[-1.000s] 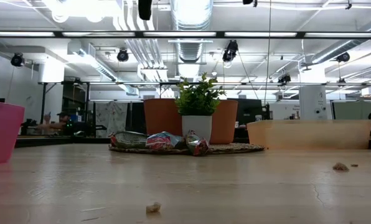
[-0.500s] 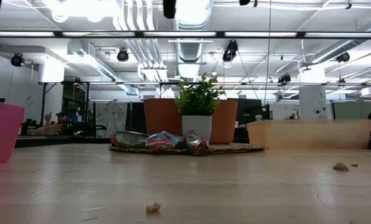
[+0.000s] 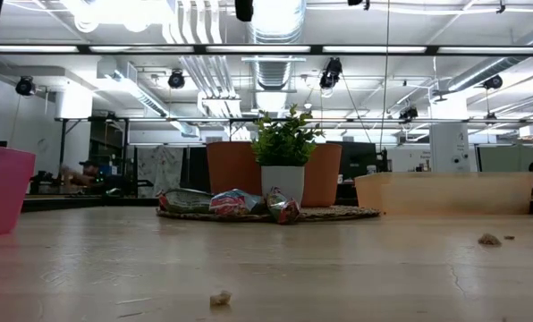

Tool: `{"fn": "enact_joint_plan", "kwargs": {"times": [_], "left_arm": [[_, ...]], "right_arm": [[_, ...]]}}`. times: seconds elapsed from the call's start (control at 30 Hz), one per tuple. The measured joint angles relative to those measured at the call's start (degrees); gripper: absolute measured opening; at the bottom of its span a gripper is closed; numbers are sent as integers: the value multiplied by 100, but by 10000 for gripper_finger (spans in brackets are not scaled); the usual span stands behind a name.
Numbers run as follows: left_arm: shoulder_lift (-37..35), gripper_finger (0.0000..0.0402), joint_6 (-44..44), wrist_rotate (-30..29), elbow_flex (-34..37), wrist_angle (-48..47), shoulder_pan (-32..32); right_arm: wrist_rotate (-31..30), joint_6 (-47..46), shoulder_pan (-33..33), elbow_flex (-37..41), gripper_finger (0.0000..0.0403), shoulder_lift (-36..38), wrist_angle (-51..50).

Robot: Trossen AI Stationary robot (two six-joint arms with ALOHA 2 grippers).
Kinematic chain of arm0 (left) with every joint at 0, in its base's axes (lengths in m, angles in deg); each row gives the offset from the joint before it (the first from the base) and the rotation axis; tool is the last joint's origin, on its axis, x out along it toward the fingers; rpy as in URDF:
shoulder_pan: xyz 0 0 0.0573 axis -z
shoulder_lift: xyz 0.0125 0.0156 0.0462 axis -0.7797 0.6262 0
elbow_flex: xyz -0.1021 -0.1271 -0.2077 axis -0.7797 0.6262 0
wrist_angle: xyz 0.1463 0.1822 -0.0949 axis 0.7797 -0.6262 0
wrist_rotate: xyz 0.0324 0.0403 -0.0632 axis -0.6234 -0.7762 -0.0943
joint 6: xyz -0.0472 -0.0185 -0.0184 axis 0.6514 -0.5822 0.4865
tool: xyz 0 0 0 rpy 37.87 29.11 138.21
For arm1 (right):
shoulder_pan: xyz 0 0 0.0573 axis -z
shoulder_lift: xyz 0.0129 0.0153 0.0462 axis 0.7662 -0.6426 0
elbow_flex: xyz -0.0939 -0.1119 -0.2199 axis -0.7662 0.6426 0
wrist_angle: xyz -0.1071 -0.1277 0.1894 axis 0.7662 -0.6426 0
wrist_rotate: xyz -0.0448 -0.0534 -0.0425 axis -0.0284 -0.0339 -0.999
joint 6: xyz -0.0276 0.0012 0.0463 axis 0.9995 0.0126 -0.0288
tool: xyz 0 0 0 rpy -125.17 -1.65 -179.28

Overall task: Pick and place Granola Bars by type
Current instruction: Put the orange granola bar into the orange bin

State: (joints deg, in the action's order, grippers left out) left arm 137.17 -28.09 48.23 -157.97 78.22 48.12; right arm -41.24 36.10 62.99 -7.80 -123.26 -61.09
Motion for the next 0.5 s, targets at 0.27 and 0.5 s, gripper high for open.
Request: {"fn": "enact_joint_plan", "kwargs": {"times": [0.27,0.5], "left_arm": [[4,0,-9,-11,-25,-10,-2],[4,0,-15,-43,-25,-2,-2]], "right_arm": [[-1,1,0,2,243,-9,-34],[-1,60,0,4,156,-9,-29]]}}
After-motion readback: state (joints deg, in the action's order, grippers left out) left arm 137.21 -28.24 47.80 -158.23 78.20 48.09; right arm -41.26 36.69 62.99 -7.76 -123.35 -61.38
